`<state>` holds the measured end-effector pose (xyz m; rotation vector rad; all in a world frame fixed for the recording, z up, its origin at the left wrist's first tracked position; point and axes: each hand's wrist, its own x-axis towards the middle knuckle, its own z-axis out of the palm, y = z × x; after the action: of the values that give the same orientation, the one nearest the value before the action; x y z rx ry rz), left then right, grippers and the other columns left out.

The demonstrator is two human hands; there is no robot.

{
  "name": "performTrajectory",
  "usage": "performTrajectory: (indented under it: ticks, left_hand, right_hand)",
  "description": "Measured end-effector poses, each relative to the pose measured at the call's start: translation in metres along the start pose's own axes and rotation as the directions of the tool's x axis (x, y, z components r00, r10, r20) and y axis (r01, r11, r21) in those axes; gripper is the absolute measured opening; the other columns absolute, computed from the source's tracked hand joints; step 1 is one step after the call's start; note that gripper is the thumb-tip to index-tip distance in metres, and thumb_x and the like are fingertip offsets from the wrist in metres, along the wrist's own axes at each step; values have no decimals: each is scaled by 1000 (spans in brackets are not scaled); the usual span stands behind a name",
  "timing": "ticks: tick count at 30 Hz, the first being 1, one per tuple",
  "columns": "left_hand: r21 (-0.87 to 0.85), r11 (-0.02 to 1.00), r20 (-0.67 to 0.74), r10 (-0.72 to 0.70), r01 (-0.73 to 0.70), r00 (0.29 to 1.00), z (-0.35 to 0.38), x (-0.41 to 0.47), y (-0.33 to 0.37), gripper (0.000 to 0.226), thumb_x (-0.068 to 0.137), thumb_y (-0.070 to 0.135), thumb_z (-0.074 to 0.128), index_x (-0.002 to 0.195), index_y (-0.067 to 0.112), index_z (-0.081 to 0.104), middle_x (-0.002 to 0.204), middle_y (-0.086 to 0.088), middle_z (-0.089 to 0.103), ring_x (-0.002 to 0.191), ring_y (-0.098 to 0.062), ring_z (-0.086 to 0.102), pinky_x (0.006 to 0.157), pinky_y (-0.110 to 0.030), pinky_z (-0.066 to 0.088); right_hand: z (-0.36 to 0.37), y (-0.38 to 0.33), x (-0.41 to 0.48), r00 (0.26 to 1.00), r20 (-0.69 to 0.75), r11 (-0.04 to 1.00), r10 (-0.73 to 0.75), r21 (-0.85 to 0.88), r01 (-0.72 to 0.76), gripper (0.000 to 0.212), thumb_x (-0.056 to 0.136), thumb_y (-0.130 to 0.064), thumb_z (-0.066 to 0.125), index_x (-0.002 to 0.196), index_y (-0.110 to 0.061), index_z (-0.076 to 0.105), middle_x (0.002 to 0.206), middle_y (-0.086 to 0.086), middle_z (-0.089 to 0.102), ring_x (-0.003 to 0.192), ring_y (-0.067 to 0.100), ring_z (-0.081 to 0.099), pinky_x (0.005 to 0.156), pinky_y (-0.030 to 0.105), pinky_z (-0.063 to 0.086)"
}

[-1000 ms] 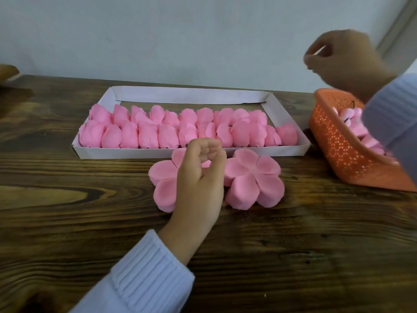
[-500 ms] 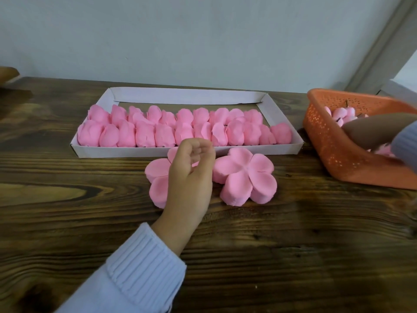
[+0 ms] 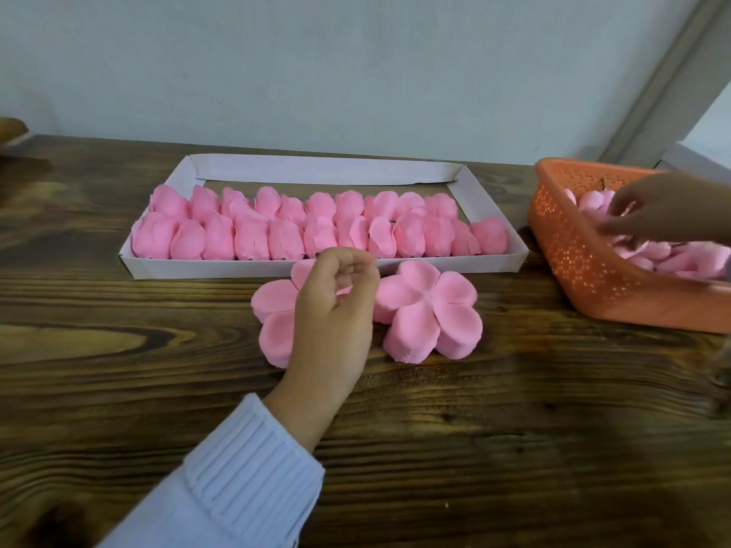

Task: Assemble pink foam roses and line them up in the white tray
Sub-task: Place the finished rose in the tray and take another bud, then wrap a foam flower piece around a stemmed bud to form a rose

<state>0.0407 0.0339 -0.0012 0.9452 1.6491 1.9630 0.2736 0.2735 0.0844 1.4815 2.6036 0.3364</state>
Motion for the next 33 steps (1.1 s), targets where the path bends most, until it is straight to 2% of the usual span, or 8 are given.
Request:
performTrajectory:
  ticks: [6, 8, 10, 12, 14, 20, 24, 33]
  left_hand:
    - [24, 1000, 0, 11, -11, 1000, 1, 0, -1, 22, 90, 7, 58, 90, 29, 61, 94, 11, 66, 92, 0, 60, 76, -6, 42]
    - [33, 999, 1, 11, -11, 1000, 1, 0, -1, 23, 90, 7, 58, 89, 30, 62, 94, 12, 66, 92, 2, 60, 76, -5, 42]
    - [48, 999, 5, 18, -18, 1000, 1, -1, -1, 24, 90, 6, 59, 89, 30, 61, 93, 13, 66, 91, 4, 60, 76, -5, 42]
    - [61, 998, 8, 30, -31, 1000, 2, -1, 0, 25, 89, 5, 59, 89, 30, 61, 93, 14, 66, 89, 6, 59, 75, -5, 42]
    - [75, 996, 15, 45, -46, 999, 1, -1, 0, 24, 89, 5, 59, 90, 29, 61, 94, 13, 65, 90, 6, 59, 75, -4, 42]
    - [233, 961, 56, 139, -148, 989, 3, -5, 2, 29, 88, 4, 60, 89, 32, 58, 88, 21, 63, 85, 3, 58, 75, -16, 46]
    - [589, 716, 160, 352, -375, 922, 5, -3, 1, 14, 84, 5, 65, 92, 17, 64, 88, 8, 64, 86, -13, 57, 79, -26, 43]
    - [859, 449, 181, 183, -246, 966, 4, 5, -4, 15, 88, 27, 59, 101, 28, 67, 95, 10, 67, 100, -20, 56, 86, -35, 25]
  right_hand:
    - [-28, 5, 31, 913, -339, 863, 227, 504, -27, 26, 97, -36, 54, 79, -17, 54, 67, 9, 57, 77, 37, 64, 62, 31, 45]
    - [-35, -31, 7, 879, -401, 589, 259, 787, 185, 27, 88, -53, 61, 82, -27, 60, 70, 3, 68, 70, 18, 68, 59, 30, 50]
    - [-38, -75, -31, 912, -364, 55, 189, 931, 360, 17, 84, -43, 67, 86, -26, 65, 75, -1, 73, 68, 10, 69, 63, 25, 56]
    - [-24, -109, -48, 966, -245, -340, 81, 905, 257, 15, 88, -31, 63, 86, -17, 64, 73, 0, 71, 69, 11, 67, 67, 23, 56]
    - [-6, -137, -51, 995, -84, -480, 54, 872, 99, 17, 97, -25, 56, 90, -11, 62, 79, 4, 70, 73, 14, 68, 69, 25, 57]
    - [39, -166, -51, 993, -69, -382, 93, 919, 100, 15, 95, -26, 59, 102, -14, 65, 92, 7, 74, 93, 23, 71, 87, 41, 57]
    - [44, -165, -50, 990, -113, -299, 81, 945, 133, 29, 87, -33, 60, 105, -10, 61, 92, 9, 74, 91, 25, 71, 88, 42, 56]
    - [46, -166, -52, 976, -206, -193, 65, 957, 215, 15, 97, -16, 55, 103, -3, 59, 84, 8, 73, 81, 16, 70, 78, 26, 56]
